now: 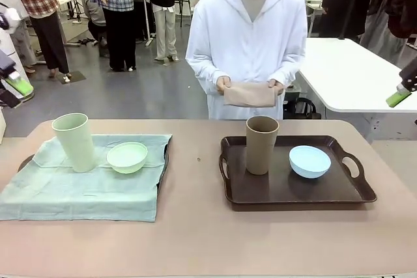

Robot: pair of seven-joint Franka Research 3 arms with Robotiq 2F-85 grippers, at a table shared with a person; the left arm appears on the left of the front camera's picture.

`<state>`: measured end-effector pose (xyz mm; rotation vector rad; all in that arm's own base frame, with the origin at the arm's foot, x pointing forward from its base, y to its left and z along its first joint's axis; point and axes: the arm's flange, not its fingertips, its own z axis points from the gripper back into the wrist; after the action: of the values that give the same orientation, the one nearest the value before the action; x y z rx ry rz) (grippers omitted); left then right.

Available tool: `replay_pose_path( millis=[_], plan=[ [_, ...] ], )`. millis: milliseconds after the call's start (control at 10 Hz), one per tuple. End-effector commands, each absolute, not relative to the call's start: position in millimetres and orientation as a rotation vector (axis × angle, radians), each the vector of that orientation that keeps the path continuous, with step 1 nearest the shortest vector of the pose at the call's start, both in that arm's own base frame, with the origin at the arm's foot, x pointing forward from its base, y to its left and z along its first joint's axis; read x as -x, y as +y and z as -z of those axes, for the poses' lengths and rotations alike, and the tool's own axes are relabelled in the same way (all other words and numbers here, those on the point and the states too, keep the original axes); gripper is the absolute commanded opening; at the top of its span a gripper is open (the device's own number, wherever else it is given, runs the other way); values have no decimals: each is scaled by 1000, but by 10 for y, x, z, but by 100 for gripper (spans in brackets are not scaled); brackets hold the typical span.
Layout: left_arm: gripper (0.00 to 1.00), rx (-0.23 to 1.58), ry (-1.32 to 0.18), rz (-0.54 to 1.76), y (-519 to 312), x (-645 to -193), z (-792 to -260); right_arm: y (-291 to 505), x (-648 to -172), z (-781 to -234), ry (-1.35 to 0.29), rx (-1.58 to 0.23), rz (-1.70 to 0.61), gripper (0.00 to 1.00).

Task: Set up a tray with a mat and arrange the tableware.
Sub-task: Pick up the Picnic Bowl and Reusable plastic cup from the Handle tray in front of the human's position and hold them in the air.

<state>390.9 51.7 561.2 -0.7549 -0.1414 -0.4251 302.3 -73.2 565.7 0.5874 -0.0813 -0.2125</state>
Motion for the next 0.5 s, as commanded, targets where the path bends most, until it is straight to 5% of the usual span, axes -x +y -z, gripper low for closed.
replay_pose_path(
  millis=[0, 400],
  plan=[
    [100, 892, -189, 315, 887, -3756, -5582, -1033, -2809, -5283, -59, -733, 224, 78],
    [100, 949, -204, 147, 1444, -3492, -5475, -1642, -2310, -4830, -130, -933, 272, 78]
  ],
)
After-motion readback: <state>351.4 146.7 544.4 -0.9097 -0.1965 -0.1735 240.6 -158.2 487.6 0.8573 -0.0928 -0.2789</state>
